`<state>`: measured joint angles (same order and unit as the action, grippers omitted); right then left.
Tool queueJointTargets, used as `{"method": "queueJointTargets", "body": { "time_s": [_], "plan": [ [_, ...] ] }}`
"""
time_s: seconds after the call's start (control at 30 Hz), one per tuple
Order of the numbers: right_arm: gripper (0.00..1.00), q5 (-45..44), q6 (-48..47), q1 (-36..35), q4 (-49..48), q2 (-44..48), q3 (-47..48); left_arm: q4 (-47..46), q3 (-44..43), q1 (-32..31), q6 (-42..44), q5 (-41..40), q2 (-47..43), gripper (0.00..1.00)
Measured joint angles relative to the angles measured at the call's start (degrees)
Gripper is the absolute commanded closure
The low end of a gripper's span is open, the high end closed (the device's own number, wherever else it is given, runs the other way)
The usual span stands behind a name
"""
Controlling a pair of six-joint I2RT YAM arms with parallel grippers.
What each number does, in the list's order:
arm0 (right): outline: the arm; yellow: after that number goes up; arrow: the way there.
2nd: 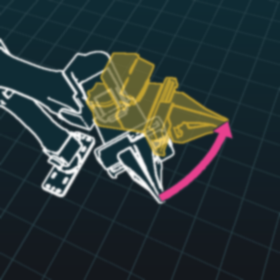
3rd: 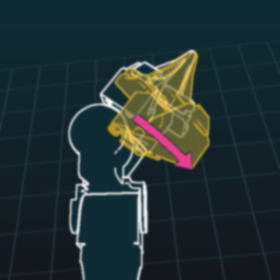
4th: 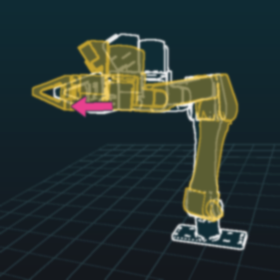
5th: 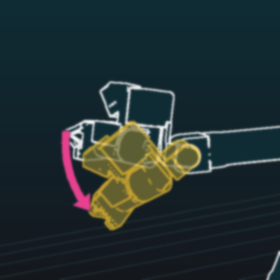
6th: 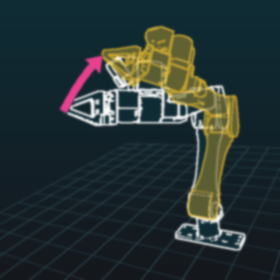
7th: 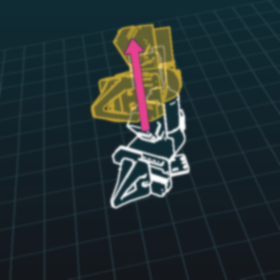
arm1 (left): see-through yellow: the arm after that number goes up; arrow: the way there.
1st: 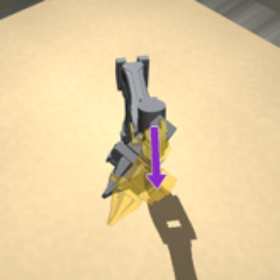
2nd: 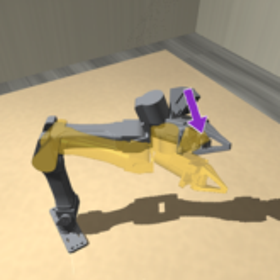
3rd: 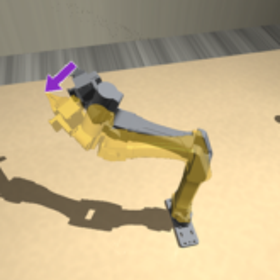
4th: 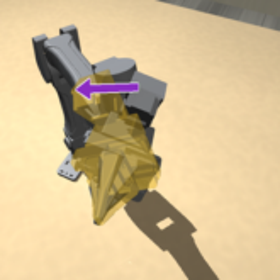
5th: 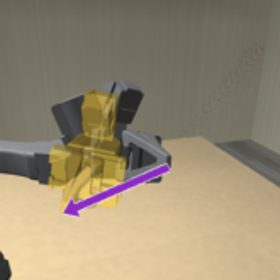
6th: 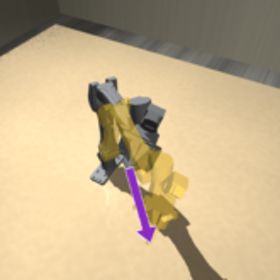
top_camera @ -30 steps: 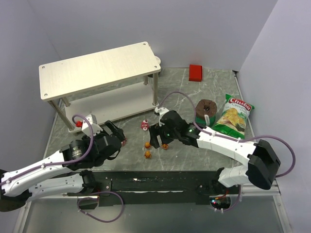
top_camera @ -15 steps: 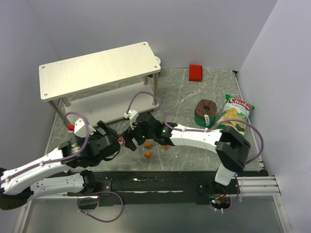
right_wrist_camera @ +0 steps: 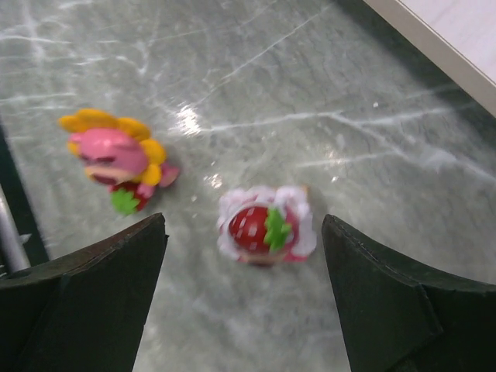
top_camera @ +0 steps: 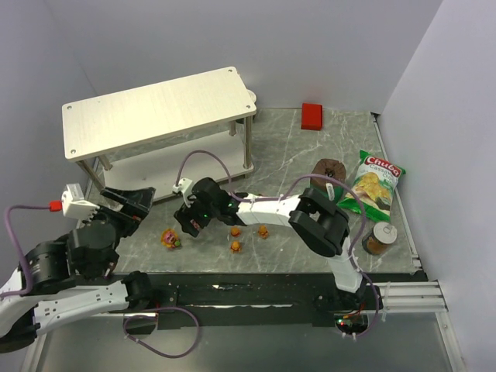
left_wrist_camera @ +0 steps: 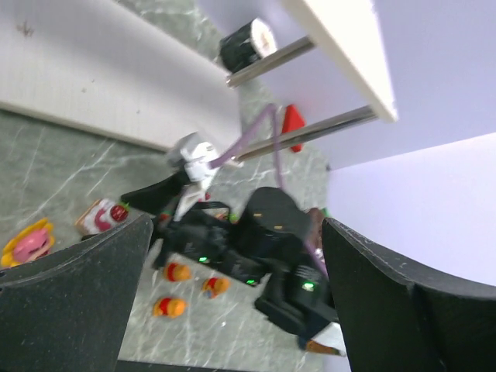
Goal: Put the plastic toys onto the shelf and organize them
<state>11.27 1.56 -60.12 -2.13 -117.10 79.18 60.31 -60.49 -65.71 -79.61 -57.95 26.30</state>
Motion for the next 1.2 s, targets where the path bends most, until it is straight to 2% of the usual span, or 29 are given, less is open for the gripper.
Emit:
{"method": "queueJointTargets", "body": {
  "time_s": [0.23, 0.37, 0.4, 0.5, 0.67, 0.77, 0.83, 0.87, 0.9, 1.0, 1.1, 1.2],
  "plan": [
    [0.2, -1.18, -2.01, 0.0, 0.68, -4.98, 4.52, -3.23, 0.09, 0.0, 4.59, -1.97, -2.05, 0.04],
    [0.18, -1.81, -2.51, 0.0, 1.55, -5.86, 4.74, -3.78, 0.09, 0.0, 6.05, -2.51, -2.08, 0.04],
    [0.13, -1.81, -2.56, 0.0, 1.77, -5.86, 4.72, -3.96, 0.09, 0.0, 6.4, -2.6, -2.1, 0.04],
    [0.09, -2.12, -2.75, 0.0, 1.7, -5.86, 4.33, -4.66, 0.31, 0.0, 6.97, -2.95, -2.12, 0.04],
    [0.11, -2.51, -3.37, 0.0, 1.79, -5.86, 3.72, -5.22, 1.22, 0.0, 6.99, -2.97, -2.12, 0.04],
    [0.23, -2.6, -3.58, 0.0, 1.79, -5.86, 3.72, -5.2, 1.55, 0.0, 6.78, -2.97, -2.14, 0.04],
    [0.36, -2.62, -3.63, 0.02, 1.79, -5.86, 3.58, -5.16, 1.66, 0.0, 6.51, -2.95, -2.23, 0.04],
    [0.44, -2.54, -3.67, 0.02, 1.66, -5.86, 3.41, -5.16, 1.66, 0.0, 6.47, -2.95, -2.23, 0.04],
    [0.63, -2.62, -3.82, 0.04, 1.51, -5.84, 3.23, -5.18, 1.66, 0.0, 6.38, -2.95, -2.23, 0.03],
    [0.84, -2.82, -3.54, 0.33, 0.76, -5.6, 2.54, -5.16, 1.81, 0.0, 6.29, -2.93, -2.23, 0.04],
    [0.95, -3.37, -3.32, 0.26, 0.02, -4.59, 0.98, -5.18, 2.16, 0.0, 6.27, -2.93, -2.23, 0.04],
    [1.0, -5.05, -2.84, 0.26, 2.27, -3.28, 0.37, -5.22, 2.19, 0.0, 6.32, -2.95, -2.23, 0.04]
  ]
}}
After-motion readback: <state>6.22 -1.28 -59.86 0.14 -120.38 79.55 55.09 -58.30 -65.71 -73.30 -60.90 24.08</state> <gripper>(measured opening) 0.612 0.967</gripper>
